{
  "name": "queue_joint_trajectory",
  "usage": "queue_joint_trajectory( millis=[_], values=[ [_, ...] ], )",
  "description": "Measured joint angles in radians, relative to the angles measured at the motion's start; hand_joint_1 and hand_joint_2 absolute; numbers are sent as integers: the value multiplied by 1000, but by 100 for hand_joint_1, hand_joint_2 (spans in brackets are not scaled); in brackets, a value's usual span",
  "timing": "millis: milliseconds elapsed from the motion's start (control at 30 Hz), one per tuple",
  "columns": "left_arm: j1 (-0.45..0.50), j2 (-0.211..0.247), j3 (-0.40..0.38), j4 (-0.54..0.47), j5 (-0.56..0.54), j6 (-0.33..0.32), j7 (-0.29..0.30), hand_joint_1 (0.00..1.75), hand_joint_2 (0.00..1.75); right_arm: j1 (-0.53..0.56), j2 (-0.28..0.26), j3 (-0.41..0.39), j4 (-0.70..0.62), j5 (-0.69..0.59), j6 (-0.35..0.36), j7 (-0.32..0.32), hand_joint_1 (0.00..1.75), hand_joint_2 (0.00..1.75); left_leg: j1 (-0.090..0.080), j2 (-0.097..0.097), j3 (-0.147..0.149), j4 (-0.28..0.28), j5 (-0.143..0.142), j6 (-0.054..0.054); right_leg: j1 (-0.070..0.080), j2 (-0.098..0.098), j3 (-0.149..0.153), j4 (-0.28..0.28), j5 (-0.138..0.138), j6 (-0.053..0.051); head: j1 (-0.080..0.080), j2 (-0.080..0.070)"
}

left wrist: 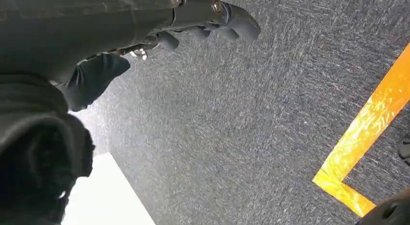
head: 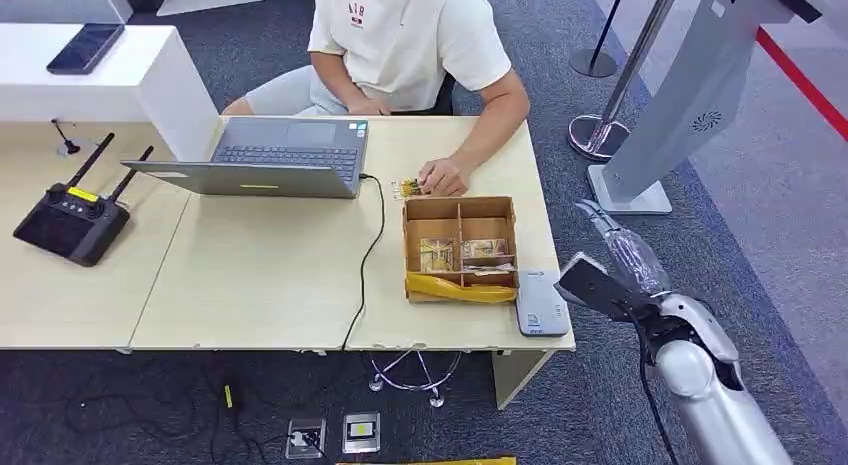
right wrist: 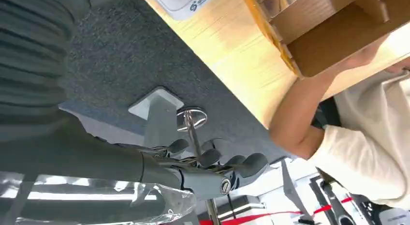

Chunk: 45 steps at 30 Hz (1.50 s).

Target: Pass the card to the sensor for recognition and then transmit it.

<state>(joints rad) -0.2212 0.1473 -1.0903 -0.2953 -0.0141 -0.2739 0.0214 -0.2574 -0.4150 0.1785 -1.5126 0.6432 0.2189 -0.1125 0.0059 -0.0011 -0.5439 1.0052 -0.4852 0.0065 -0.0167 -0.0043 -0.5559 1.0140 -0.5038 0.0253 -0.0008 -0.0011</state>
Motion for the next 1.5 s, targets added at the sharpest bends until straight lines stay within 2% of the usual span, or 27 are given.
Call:
queue_joint_trajectory(
  millis=[233, 367, 433, 500, 767, 1100, 1167, 1500],
  values=[
    [-1, -1, 0, 0, -13, 0, 0, 0, 0, -13, 10, 59, 3, 58, -38, 5, 0, 175, 0, 0, 0, 0, 0, 0, 0, 0, 0, 0, 0, 0, 0, 0],
    [-1, -2, 0, 0, -20, 0, 2, 0, 0, -24, 17, 104, 15, 143, -63, 32, 0, 175, 0, 0, 0, 0, 0, 0, 0, 0, 0, 0, 0, 0, 0, 0],
    [-1, -2, 0, 0, -27, 0, 6, 0, 0, -34, 27, 136, 34, 214, -96, 46, 0, 175, 0, 0, 0, 0, 0, 0, 0, 0, 0, 0, 0, 0, 0, 0],
    [-3, -3, 0, 0, -29, 0, 9, 0, 0, -39, 41, 159, 48, 230, -119, 50, 0, 175, 0, 0, 0, 0, 0, 0, 0, 0, 0, 0, 0, 0, 0, 0],
    [-3, -5, 0, 0, -36, 0, 11, 0, 0, -65, 94, 225, 119, 238, -148, 33, 0, 175, 1, 0, 0, 0, 0, 0, 1, 0, 0, 0, 0, 0, 0, 0],
    [-3, -6, 0, 0, -36, 0, 11, 0, 0, -76, 110, 244, 143, 241, -154, 29, 0, 175, 1, 0, 0, 0, 0, 0, 1, 0, 0, 0, 0, 0, 0, 0],
    [-3, -8, 0, 0, -34, 0, 11, 0, 0, -112, 139, 265, 203, 244, -167, 0, 0, 175, 1, 0, 0, 0, 0, 0, 1, 0, 0, 0, 0, 0, 0, 0],
    [-3, -11, 0, 0, -38, 0, 11, 0, 0, -173, 175, 284, 300, 251, -202, -35, 0, 175, 1, 0, 0, 0, 0, 0, 1, 0, 0, 0, 0, 0, 1, 0]
  ],
)
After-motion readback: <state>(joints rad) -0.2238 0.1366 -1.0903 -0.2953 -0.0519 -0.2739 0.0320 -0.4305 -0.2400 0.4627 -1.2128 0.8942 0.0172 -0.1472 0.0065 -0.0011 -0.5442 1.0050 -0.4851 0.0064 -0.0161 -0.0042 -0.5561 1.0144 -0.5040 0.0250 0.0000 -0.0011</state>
